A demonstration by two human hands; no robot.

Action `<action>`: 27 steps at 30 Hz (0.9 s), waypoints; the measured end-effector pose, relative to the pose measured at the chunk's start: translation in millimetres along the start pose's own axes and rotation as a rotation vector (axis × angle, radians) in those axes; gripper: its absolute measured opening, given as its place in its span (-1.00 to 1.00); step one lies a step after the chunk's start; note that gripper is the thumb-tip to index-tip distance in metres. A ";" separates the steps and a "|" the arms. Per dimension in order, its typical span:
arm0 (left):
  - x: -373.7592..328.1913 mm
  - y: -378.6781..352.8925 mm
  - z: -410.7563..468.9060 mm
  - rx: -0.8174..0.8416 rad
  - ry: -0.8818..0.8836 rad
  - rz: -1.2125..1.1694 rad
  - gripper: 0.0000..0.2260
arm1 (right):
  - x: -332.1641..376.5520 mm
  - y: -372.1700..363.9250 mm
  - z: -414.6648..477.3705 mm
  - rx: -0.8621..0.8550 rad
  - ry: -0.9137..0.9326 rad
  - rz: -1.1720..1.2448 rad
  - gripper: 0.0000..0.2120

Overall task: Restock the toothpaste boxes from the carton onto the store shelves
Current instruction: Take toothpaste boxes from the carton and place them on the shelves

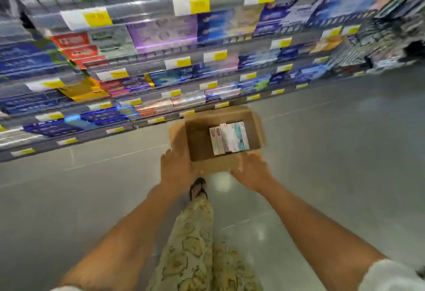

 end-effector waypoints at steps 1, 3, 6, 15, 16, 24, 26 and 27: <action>-4.7 -13.7 18.3 0.035 0.001 0.018 -0.37 | -12.7 -5.9 18.0 0.020 -0.021 0.015 -0.46; -14.4 -46.7 51.5 0.128 -0.017 0.069 -0.43 | -37.8 -22.3 51.3 0.084 -0.066 0.004 -0.42; -23.3 -93.7 104.7 0.210 -0.012 0.091 -0.31 | -67.5 -45.9 109.3 0.113 -0.066 -0.005 -0.38; -20.4 -284.9 285.7 0.190 -0.017 0.048 -0.26 | -130.9 -182.3 332.5 0.111 0.052 -0.013 -0.41; -17.5 -307.0 305.1 0.182 -0.010 0.044 -0.27 | -137.0 -197.1 354.4 0.109 0.064 -0.008 -0.43; -9.5 -423.0 423.8 0.027 -0.085 0.068 -0.25 | -172.7 -278.8 486.6 -0.017 0.210 -0.074 -0.33; -9.1 -439.6 441.3 -0.029 -0.123 -0.028 -0.25 | -172.7 -288.4 509.0 -0.053 0.229 -0.110 -0.29; -11.4 -446.7 448.8 -0.029 -0.146 -0.082 -0.25 | -172.1 -291.4 517.8 -0.072 0.238 -0.134 -0.27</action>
Point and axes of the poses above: each hand's wrist, its own z-axis towards the middle knuckle, its own y-axis out of the back of the hand, x = y × z, the point moved 5 cm from there along z, towards the middle knuckle
